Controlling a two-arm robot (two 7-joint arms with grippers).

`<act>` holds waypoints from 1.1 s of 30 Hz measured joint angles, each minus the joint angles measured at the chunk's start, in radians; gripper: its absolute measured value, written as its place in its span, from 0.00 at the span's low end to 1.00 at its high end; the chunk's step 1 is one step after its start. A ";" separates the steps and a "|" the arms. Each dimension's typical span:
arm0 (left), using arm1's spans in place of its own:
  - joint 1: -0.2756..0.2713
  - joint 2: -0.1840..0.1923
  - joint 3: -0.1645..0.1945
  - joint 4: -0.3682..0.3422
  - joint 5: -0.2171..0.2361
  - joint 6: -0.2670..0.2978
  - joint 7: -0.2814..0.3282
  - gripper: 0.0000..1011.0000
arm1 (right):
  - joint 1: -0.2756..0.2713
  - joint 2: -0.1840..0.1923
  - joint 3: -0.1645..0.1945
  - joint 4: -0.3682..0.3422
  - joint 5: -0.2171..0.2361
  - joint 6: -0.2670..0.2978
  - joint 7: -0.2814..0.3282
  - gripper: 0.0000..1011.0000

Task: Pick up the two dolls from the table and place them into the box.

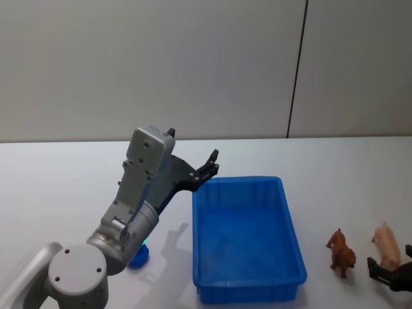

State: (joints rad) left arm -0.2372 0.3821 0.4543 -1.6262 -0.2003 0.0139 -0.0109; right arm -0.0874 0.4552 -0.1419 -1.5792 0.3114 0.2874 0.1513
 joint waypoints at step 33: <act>0.000 0.000 0.000 0.000 0.000 0.000 0.000 0.99 | 0.037 -0.017 -0.004 0.023 -0.064 -0.107 0.006 0.36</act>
State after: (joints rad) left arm -0.2372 0.3821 0.4542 -1.6262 -0.2004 0.0138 -0.0109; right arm -0.0501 0.4377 -0.1462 -1.5561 0.2477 0.1802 0.1575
